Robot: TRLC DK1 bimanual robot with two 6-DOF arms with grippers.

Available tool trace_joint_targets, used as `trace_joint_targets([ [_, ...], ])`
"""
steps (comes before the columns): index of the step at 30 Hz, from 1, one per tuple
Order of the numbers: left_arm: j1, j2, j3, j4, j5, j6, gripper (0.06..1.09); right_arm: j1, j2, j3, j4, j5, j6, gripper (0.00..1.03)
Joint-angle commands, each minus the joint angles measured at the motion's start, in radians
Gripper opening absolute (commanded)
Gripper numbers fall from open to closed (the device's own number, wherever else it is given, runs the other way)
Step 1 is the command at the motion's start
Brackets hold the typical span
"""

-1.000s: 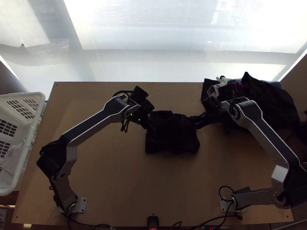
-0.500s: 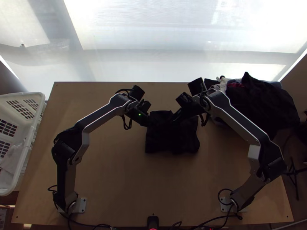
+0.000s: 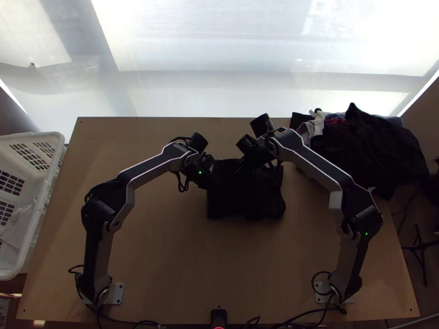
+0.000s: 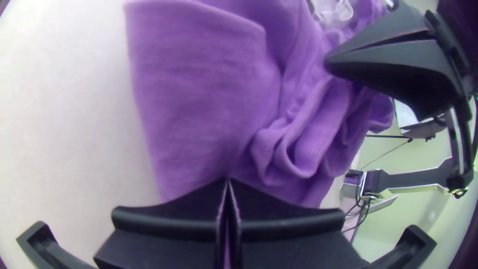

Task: Fold the t-shirt

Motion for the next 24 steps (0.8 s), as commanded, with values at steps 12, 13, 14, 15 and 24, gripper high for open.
trace_joint_targets([
  [12, -0.006, 0.004, -0.018, 0.027, -0.166, 0.045, 0.10, -0.032, 0.020, -0.176, 0.006, -0.039, -0.080, 0.03],
  [13, -0.009, 0.008, -0.017, 0.030, -0.170, 0.046, 0.10, -0.055, -0.003, -0.207, 0.000, -0.039, -0.097, 0.03],
  [14, -0.012, 0.011, -0.012, 0.030, -0.172, 0.045, 0.10, -0.080, -0.028, -0.240, -0.007, -0.038, -0.118, 0.03],
  [15, -0.017, 0.014, -0.006, 0.031, -0.184, 0.046, 0.10, -0.109, -0.052, -0.271, -0.008, -0.038, -0.134, 0.03],
  [24, -0.028, 0.047, 0.020, 0.030, -0.222, 0.065, 0.10, -0.362, -0.224, -0.368, -0.140, -0.015, -0.299, 0.03],
])
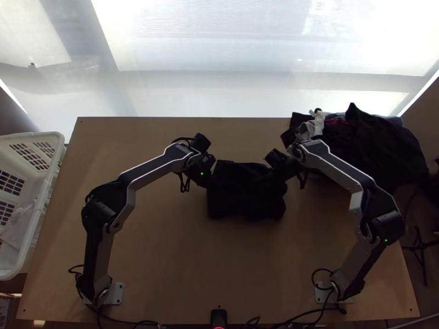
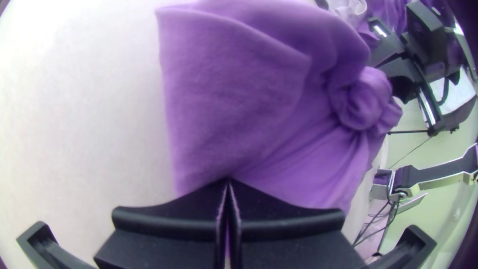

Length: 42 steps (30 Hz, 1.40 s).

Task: Fold the t-shirt

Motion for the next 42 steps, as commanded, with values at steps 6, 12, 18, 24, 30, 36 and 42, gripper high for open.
trace_joint_targets([
  [6, -0.008, 0.030, 0.032, 0.000, -0.043, 0.025, 0.10, -0.355, -0.196, -0.051, -0.143, 0.049, -0.185, 0.03],
  [12, -0.010, 0.019, 0.043, -0.020, -0.042, 0.047, 0.10, -0.349, -0.294, 0.082, -0.236, 0.047, -0.147, 0.03],
  [18, -0.010, 0.009, 0.043, -0.029, -0.042, 0.056, 0.10, -0.177, -0.270, 0.173, -0.267, 0.046, -0.029, 0.03],
  [24, -0.023, 0.007, 0.042, -0.055, -0.037, 0.079, 0.10, -0.002, -0.170, 0.145, -0.170, 0.041, 0.048, 0.03],
  [30, -0.022, 0.004, 0.043, -0.056, -0.037, 0.082, 0.10, 0.050, -0.014, 0.102, -0.112, -0.056, 0.065, 0.03],
  [36, -0.019, 0.000, 0.043, -0.056, -0.039, 0.083, 0.10, 0.087, 0.016, 0.015, -0.092, -0.114, 0.082, 0.03],
  [42, -0.016, 0.001, 0.049, -0.056, -0.039, 0.083, 0.10, 0.095, -0.011, -0.123, -0.087, -0.112, 0.074, 0.03],
])
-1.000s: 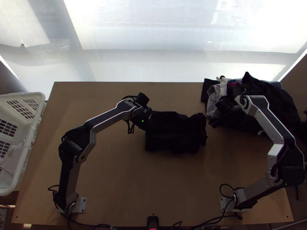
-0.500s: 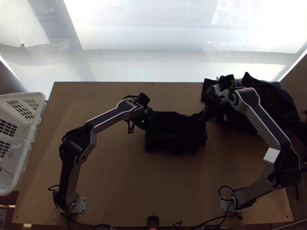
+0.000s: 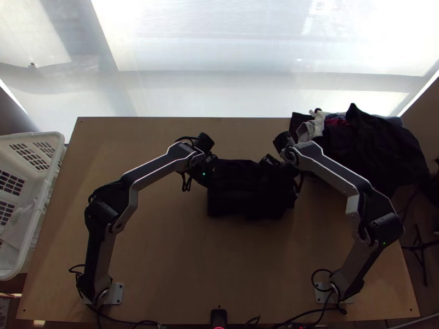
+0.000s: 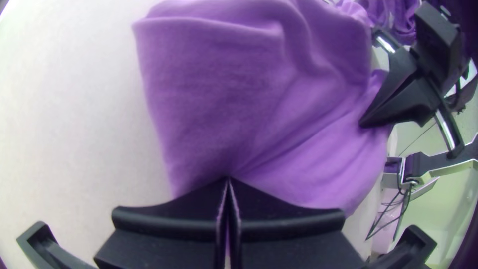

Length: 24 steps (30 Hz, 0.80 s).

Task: Fold the t-shirt

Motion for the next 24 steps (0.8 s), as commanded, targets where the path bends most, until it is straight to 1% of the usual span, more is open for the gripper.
trace_joint_targets([
  [1, 0.003, -0.001, 0.005, 0.001, 0.000, 0.002, 0.10, 0.018, -0.020, -0.145, 0.005, -0.017, 0.003, 0.03],
  [6, 0.011, -0.006, 0.005, -0.003, 0.000, 0.003, 0.10, -0.022, -0.152, -0.273, -0.007, -0.002, -0.016, 0.03],
  [13, 0.012, -0.007, 0.006, -0.014, 0.002, 0.014, 0.10, -0.163, -0.250, -0.415, -0.050, 0.043, -0.114, 0.03],
  [14, 0.011, -0.014, 0.008, -0.020, 0.003, 0.022, 0.13, -0.183, -0.268, -0.423, -0.061, 0.047, -0.126, 0.03],
  [15, 0.008, -0.024, 0.008, -0.026, 0.003, 0.031, 0.22, -0.202, -0.285, -0.424, -0.073, 0.050, -0.134, 0.03],
  [16, 0.008, -0.037, 0.008, -0.029, 0.008, 0.037, 0.35, -0.219, -0.307, -0.418, -0.090, 0.050, -0.140, 0.03],
  [18, 0.012, -0.061, 0.011, -0.045, 0.048, 0.045, 0.55, -0.236, -0.339, -0.391, -0.136, 0.050, -0.146, 0.03],
  [20, 0.014, -0.089, 0.025, -0.074, 0.066, 0.045, 0.86, -0.239, -0.370, -0.349, -0.185, 0.052, -0.148, 0.04],
  [21, 0.012, -0.107, 0.031, -0.085, 0.077, 0.046, 1.00, -0.239, -0.386, -0.326, -0.214, 0.052, -0.146, 0.10],
  [22, 0.012, -0.129, 0.035, -0.089, 0.094, 0.046, 1.04, -0.237, -0.405, -0.306, -0.241, 0.052, -0.141, 0.19],
  [23, 0.014, -0.152, 0.035, -0.089, 0.115, 0.043, 1.04, -0.229, -0.423, -0.286, -0.268, 0.050, -0.138, 0.29],
  [24, 0.019, -0.172, 0.037, -0.091, 0.146, 0.040, 1.05, -0.213, -0.442, -0.268, -0.294, 0.050, -0.137, 0.43],
])
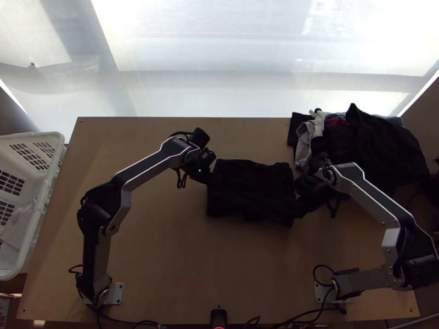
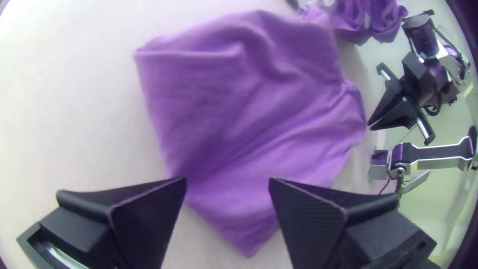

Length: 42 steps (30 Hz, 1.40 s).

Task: Fold the t-shirt

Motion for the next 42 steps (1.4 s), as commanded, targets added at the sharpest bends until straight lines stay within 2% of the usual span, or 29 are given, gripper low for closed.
trace_joint_targets([
  [1, 0.008, -0.114, 0.021, -0.034, 0.127, 0.000, 1.04, 0.012, -0.130, 0.089, -0.162, 0.004, -0.003, 0.57],
  [3, 0.027, -0.150, 0.027, -0.051, 0.178, 0.005, 1.04, 0.076, -0.164, 0.119, -0.204, 0.010, 0.025, 0.86],
  [5, 0.051, -0.186, 0.029, -0.054, 0.184, 0.006, 1.04, 0.163, -0.193, 0.143, -0.215, 0.033, 0.069, 0.97],
  [6, 0.067, -0.206, 0.029, -0.056, 0.181, 0.014, 1.04, 0.211, -0.203, 0.153, -0.215, 0.060, 0.085, 0.98],
  [7, 0.085, -0.227, 0.027, -0.065, 0.172, 0.040, 1.04, 0.265, -0.207, 0.161, -0.204, 0.092, 0.103, 0.99],
  [9, 0.120, -0.278, 0.024, -0.070, 0.083, 0.062, 1.04, 0.389, -0.207, 0.153, -0.149, 0.172, 0.154, 0.99],
  [11, 0.168, -0.325, 0.015, -0.071, -0.006, 0.089, 1.04, 0.550, -0.213, 0.127, -0.057, 0.356, 0.197, 0.99],
  [14, 0.240, -0.402, -0.028, -0.071, -0.140, 0.141, 1.04, 0.714, -0.187, 0.113, 0.055, 0.537, 0.224, 0.99],
  [16, 0.312, -0.446, -0.054, -0.071, -0.147, 0.144, 1.04, 0.800, -0.158, 0.096, 0.143, 0.655, 0.230, 0.99],
  [20, 0.475, -0.549, -0.086, -0.068, -0.149, 0.146, 1.04, 0.907, -0.075, 0.095, 0.272, 0.801, 0.227, 0.99],
  [25, 0.657, -0.687, -0.131, -0.042, -0.150, 0.157, 1.04, 0.981, 0.017, 0.089, 0.416, 0.909, 0.192, 1.00],
  [29, 0.755, -0.764, -0.209, -0.021, -0.147, 0.160, 1.04, 1.022, 0.064, 0.089, 0.509, 0.947, 0.155, 1.00],
  [35, 0.777, -0.851, -0.376, 0.042, -0.147, 0.196, 1.04, 1.044, 0.130, 0.078, 0.577, 1.010, 0.138, 1.00],
  [42, 0.832, -0.878, -0.454, 0.076, -0.120, 0.229, 1.04, 1.042, 0.189, 0.018, 0.714, 1.105, 0.058, 1.00],
])
